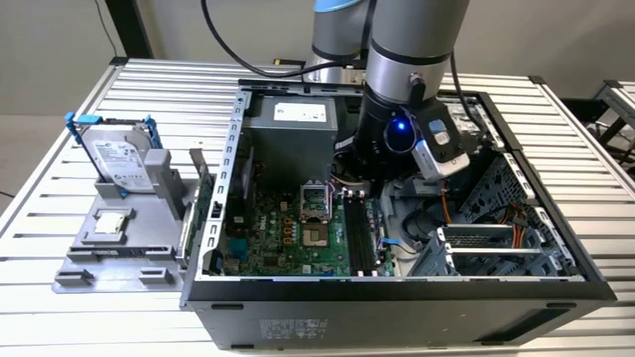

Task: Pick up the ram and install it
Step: 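Insert the ram into the slot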

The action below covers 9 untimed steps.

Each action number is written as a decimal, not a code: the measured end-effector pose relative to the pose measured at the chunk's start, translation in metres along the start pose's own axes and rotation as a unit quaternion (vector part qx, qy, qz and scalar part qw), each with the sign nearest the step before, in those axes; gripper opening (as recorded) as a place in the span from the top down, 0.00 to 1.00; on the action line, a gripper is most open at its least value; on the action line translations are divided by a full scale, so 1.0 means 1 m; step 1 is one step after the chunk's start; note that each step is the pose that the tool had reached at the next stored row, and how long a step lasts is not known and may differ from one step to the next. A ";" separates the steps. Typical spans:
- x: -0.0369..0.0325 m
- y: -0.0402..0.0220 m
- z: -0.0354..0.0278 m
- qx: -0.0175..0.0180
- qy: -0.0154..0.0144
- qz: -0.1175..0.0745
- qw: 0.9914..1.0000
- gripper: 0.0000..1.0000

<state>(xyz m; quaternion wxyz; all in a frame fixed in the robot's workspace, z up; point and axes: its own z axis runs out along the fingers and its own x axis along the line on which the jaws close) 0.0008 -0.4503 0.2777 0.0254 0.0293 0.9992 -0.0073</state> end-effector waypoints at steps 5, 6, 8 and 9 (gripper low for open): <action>-0.0021 -0.0021 0.0094 0.000 0.000 0.000 1.000 1.00; -0.0030 -0.0020 0.0112 0.000 0.000 0.000 1.000 1.00; -0.0043 -0.0019 0.0150 0.000 0.000 -0.004 1.000 1.00; -0.0048 -0.0018 0.0168 0.000 0.000 -0.005 1.000 1.00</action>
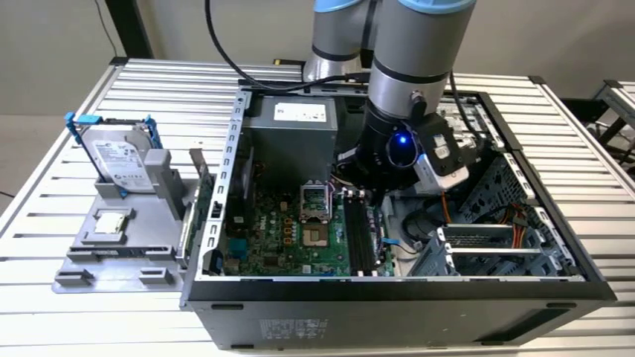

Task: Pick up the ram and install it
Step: 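Insert the ram into the slot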

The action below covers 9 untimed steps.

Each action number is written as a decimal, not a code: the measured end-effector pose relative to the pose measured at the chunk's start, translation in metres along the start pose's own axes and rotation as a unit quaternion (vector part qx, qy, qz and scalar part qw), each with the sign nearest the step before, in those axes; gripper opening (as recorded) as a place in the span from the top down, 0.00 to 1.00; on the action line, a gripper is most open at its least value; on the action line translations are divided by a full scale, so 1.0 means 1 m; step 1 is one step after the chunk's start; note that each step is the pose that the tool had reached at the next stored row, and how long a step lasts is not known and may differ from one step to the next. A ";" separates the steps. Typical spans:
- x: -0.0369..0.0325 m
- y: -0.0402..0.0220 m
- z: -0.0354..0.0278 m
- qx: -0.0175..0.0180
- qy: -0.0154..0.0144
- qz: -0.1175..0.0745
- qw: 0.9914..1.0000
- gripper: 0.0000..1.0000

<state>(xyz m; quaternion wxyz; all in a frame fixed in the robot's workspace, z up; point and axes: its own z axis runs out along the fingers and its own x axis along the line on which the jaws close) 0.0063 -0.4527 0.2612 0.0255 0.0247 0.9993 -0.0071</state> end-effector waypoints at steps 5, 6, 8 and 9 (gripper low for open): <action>-0.0007 0.0001 0.0091 0.000 0.000 -0.003 1.000 1.00; -0.0006 0.0002 0.0110 0.000 0.000 -0.004 1.000 1.00; -0.0005 0.0002 0.0146 0.000 0.000 -0.006 1.000 1.00; -0.0004 0.0002 0.0164 0.000 0.000 -0.009 1.000 1.00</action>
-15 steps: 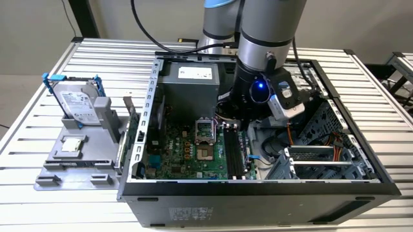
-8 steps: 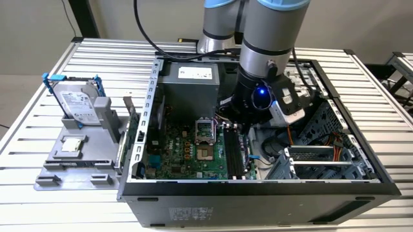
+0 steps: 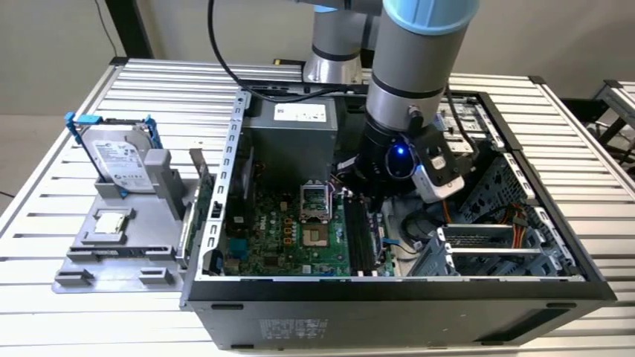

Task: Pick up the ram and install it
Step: 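Insert the ram into the slot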

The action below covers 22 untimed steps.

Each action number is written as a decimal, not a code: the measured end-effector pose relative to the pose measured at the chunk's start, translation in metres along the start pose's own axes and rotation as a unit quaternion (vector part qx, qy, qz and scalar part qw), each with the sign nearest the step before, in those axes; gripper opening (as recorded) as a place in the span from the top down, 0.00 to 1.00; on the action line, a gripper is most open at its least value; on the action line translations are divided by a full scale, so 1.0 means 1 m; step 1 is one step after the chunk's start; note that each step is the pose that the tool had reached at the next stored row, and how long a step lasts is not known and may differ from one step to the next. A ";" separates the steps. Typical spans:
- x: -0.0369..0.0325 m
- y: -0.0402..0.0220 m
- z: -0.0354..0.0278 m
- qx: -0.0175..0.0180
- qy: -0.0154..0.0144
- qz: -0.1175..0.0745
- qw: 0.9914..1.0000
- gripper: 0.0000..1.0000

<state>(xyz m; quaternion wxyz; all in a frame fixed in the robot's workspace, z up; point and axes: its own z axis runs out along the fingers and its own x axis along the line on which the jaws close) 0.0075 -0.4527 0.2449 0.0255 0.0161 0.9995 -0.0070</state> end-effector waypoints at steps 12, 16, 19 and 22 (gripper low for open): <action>0.0006 0.0026 0.0136 -0.005 0.000 -0.003 1.000 1.00; 0.0009 0.0030 0.0208 -0.005 0.000 -0.003 1.000 1.00; 0.0011 0.0031 0.0232 -0.005 0.000 -0.003 1.000 1.00; 0.0011 0.0031 0.0234 -0.004 0.000 -0.003 1.000 1.00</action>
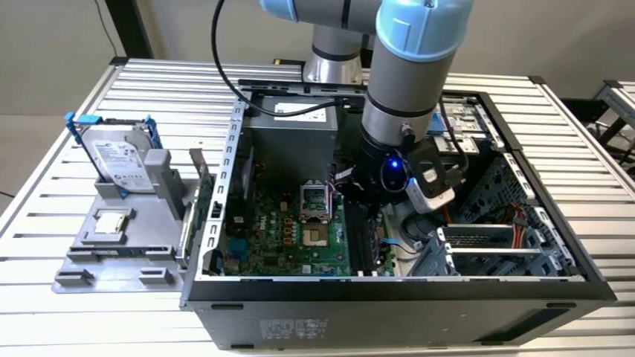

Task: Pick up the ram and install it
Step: 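Insert the ram into the slot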

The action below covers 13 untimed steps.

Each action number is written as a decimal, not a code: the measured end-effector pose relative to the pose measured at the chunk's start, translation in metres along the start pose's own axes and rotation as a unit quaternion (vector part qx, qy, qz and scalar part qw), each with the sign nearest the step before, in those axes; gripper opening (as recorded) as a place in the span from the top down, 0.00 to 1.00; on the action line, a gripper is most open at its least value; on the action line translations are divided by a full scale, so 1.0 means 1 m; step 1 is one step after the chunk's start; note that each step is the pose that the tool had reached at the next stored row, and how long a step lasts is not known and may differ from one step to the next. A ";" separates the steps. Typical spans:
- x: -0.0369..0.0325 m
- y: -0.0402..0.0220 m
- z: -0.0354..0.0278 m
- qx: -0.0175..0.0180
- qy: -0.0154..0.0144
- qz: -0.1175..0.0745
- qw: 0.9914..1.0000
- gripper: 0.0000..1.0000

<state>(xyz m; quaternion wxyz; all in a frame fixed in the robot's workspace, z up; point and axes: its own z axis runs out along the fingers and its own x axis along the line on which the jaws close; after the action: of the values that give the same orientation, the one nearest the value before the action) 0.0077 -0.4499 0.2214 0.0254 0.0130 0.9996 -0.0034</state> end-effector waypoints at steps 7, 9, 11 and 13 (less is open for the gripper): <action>0.0000 0.0011 0.0000 0.004 0.000 0.000 1.000 1.00; 0.0000 0.0011 0.0000 0.004 0.000 0.001 1.000 1.00; 0.0005 0.0012 0.0000 0.004 0.000 0.002 1.000 1.00; 0.0012 0.0012 0.0000 0.004 0.000 0.004 1.000 1.00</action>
<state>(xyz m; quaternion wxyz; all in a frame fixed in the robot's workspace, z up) 0.0065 -0.4487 0.2214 0.0250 0.0171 0.9995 -0.0077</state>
